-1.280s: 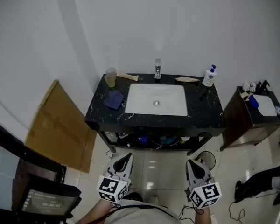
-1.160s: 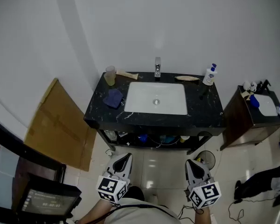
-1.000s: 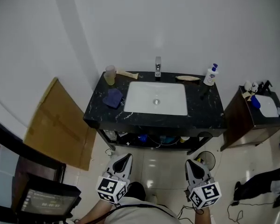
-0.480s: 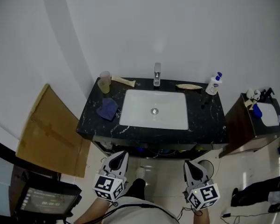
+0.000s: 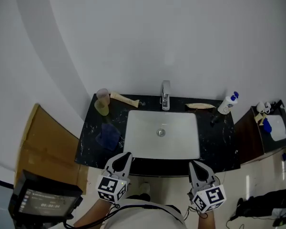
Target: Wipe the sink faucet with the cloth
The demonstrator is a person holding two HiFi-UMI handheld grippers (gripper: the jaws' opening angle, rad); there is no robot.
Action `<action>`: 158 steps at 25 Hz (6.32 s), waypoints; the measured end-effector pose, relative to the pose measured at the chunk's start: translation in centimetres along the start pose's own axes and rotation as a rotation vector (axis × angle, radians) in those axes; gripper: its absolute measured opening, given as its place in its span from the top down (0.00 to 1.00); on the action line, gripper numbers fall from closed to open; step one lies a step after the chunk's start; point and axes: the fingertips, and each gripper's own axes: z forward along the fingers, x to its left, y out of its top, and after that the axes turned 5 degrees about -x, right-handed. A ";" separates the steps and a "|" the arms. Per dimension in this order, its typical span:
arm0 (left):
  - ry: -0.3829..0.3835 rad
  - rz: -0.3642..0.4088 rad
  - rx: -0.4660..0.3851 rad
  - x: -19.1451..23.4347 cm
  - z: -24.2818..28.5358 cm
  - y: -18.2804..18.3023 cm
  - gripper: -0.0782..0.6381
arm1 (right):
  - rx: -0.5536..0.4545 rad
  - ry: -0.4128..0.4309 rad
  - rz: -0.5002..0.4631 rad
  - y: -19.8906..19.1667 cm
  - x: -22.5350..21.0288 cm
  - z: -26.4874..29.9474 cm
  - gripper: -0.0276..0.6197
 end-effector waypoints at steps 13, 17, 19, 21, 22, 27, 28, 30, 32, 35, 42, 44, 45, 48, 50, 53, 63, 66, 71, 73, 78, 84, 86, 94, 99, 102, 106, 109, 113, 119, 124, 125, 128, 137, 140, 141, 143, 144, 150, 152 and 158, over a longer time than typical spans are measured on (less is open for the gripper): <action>0.018 -0.020 -0.027 4.7 6.8 1.1 0.89 | -0.011 0.056 -0.011 1.1 -1.8 7.9 0.95; 0.099 -0.039 0.028 6.5 6.7 -0.7 0.89 | -0.012 0.128 -0.028 2.0 -1.8 9.6 0.95; 0.155 -0.036 0.054 7.9 6.4 -1.9 0.89 | -0.003 0.178 -0.035 2.0 -1.2 10.6 0.95; 0.209 -0.026 0.082 9.3 5.8 -3.0 0.89 | 0.012 0.236 -0.034 1.6 -0.1 11.9 0.95; 0.234 -0.024 0.097 10.0 5.6 -3.5 0.89 | 0.019 0.268 -0.031 1.3 0.6 12.7 0.95; 0.350 -0.033 0.151 13.1 3.9 -5.9 0.89 | 0.070 0.462 -0.035 -1.2 5.7 17.1 0.95; 0.373 -0.041 0.155 13.5 3.4 -6.2 0.89 | 0.081 0.501 -0.043 -1.7 6.9 17.9 0.95; 0.420 -0.057 0.162 14.0 2.1 -6.5 0.89 | 0.105 0.577 -0.054 -2.6 9.5 19.4 0.95; 0.460 -0.063 0.171 14.6 0.8 -6.8 0.89 | 0.126 0.648 -0.055 -3.5 12.1 20.8 0.95; 0.509 -0.065 0.185 15.6 -0.1 -7.5 0.89 | 0.148 0.721 -0.074 -5.3 14.9 22.5 0.95; 0.511 -0.085 0.262 17.1 1.3 -10.2 0.85 | 0.185 0.787 -0.114 -7.6 17.2 25.2 0.95; 0.476 -0.099 0.302 17.9 2.5 -10.8 0.75 | 0.196 0.793 -0.110 -7.5 17.4 25.5 0.95; 0.455 -0.108 0.327 18.4 3.2 -11.2 0.67 | 0.200 0.795 -0.109 -7.4 17.4 25.6 0.95; 0.412 -0.128 0.395 19.9 4.9 -12.2 0.47 | 0.209 0.791 -0.106 -7.3 16.9 25.2 0.95; 0.399 -0.128 0.431 20.6 5.8 -12.7 0.42 | 0.216 0.773 -0.094 -7.4 16.1 25.0 0.95; 0.394 -0.127 0.501 21.4 6.9 -14.6 0.41 | 0.225 0.744 -0.084 -7.7 14.8 24.9 0.95; 0.342 -0.154 0.515 20.7 7.8 -14.8 0.73 | 0.201 0.671 -0.096 -6.8 12.0 24.2 0.95; 0.264 -0.115 0.460 18.3 10.0 -12.5 0.73 | 0.177 0.629 -0.103 -5.8 10.7 23.6 0.95; -0.014 -0.027 0.334 10.3 17.4 -6.4 0.73 | 0.155 0.496 -0.104 -4.1 5.9 21.4 0.95; -0.134 0.031 0.285 6.3 21.2 -3.6 0.73 | 0.149 0.402 -0.088 -3.8 3.0 20.1 0.95; -0.295 0.122 0.240 0.2 28.0 0.2 0.73 | 0.141 0.197 -0.043 -4.0 -2.7 16.4 0.95; -0.361 0.160 0.191 -1.4 30.0 3.2 0.73 | 0.131 0.087 -0.023 -4.0 -5.9 14.0 0.95; -0.383 0.186 0.164 -1.4 30.7 5.7 0.72 | 0.127 0.072 -0.022 -3.9 -6.6 14.0 0.95; -0.474 0.228 0.198 0.8 35.2 9.0 0.72 | 0.127 0.081 -0.028 -3.3 -7.2 15.3 0.95; -0.599 0.285 0.288 0.9 37.1 6.8 0.73 | 0.135 0.062 -0.015 -3.7 -8.4 15.4 0.95; -0.628 0.298 0.315 1.5 37.9 5.9 0.72 | 0.142 0.045 -0.008 -3.9 -9.4 15.5 0.95; -0.586 0.305 0.300 2.9 40.2 6.3 0.72 | 0.145 0.033 -0.005 -4.1 -10.2 15.7 0.95; -0.520 0.313 0.295 4.7 42.6 6.8 0.72 | 0.144 0.033 -0.008 -3.9 -10.3 16.0 0.95; -0.485 0.260 0.287 5.7 43.6 7.2 0.72 | 0.146 0.035 -0.010 -3.8 -10.3 16.0 0.95; -0.670 0.264 0.280 1.6 37.8 5.9 0.72 | 0.145 0.050 -0.001 -4.1 -9.8 16.5 0.95; -0.711 0.250 0.281 1.3 37.0 5.4 0.72 | 0.140 0.065 -0.008 -3.9 -9.5 17.3 0.95; -0.694 0.237 0.278 1.8 37.8 5.6 0.72 | 0.138 0.065 -0.012 -3.7 -9.4 17.3 0.95; -0.600 0.203 0.265 4.1 41.2 6.4 0.72 | 0.139 0.050 -0.010 -3.6 -9.9 17.0 0.95; -0.637 0.216 0.284 3.1 40.3 6.4 0.72 | 0.150 0.044 0.004 -4.2 -9.7 16.7 0.95; -0.736 0.242 0.286 1.0 36.6 5.5 0.72 | 0.147 0.049 0.005 -4.2 -9.7 16.9 0.95; -0.752 0.242 0.288 0.7 36.1 5.3 0.72 | 0.148 0.050 0.005 -4.2 -9.8 16.9 0.95; -0.766 0.229 0.290 0.7 36.3 5.3 0.72 | 0.152 0.048 0.000 -4.3 -9.8 17.0 0.95; -0.758 0.218 0.289 1.0 36.9 5.4 0.72 | 0.152 0.047 -0.004 -4.3 -9.9 17.0 0.95; -0.540 0.197 0.261 5.0 43.5 6.9 0.72 | 0.152 0.028 0.003 -4.2 -10.4 16.2 0.95; -0.500 0.203 0.263 5.5 44.3 7.1 0.72 | 0.162 0.032 0.003 -4.6 -10.3 15.9 0.95; -0.632 0.180 0.264 2.8 39.5 6.2 0.72 | 0.144 0.062 -0.009 -4.0 -9.6 16.7 0.95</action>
